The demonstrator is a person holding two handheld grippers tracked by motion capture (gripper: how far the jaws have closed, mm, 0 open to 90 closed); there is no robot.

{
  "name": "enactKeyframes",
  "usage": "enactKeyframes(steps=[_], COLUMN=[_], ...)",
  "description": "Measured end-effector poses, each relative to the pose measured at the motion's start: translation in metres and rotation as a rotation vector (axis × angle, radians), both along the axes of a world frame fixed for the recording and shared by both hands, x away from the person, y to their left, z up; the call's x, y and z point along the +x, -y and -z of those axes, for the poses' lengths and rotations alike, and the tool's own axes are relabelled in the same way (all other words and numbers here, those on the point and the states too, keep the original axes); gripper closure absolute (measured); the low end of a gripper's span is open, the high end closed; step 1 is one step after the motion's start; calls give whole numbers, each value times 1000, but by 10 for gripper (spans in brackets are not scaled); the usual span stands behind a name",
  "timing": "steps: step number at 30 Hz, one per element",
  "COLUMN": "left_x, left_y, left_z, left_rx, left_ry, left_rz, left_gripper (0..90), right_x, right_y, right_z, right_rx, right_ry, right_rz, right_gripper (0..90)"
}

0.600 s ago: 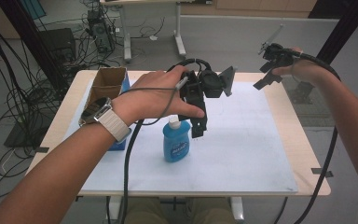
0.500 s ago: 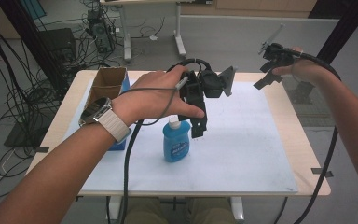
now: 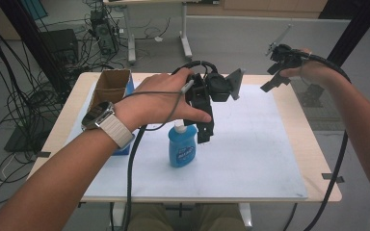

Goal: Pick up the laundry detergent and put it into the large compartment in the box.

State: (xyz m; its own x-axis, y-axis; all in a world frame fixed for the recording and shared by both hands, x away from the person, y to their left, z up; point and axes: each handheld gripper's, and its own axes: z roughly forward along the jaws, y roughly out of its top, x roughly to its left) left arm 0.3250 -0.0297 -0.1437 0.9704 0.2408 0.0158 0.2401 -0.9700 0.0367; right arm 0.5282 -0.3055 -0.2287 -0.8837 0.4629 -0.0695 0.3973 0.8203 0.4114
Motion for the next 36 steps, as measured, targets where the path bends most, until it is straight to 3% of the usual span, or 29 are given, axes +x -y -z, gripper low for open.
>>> enactKeyframes(steps=[19,36], left_x=[-1,2], left_y=[0,-4], left_z=[-3,-5], left_rx=[2,2], left_ry=[4,17], left_rz=[-8,-61], left_gripper=[96,98], right_x=[-3,-4], right_y=[3,1], right_z=[0,-2], right_rx=[1,11], right_ry=[-1,7], right_rz=[4,-1], right_gripper=[84,83])
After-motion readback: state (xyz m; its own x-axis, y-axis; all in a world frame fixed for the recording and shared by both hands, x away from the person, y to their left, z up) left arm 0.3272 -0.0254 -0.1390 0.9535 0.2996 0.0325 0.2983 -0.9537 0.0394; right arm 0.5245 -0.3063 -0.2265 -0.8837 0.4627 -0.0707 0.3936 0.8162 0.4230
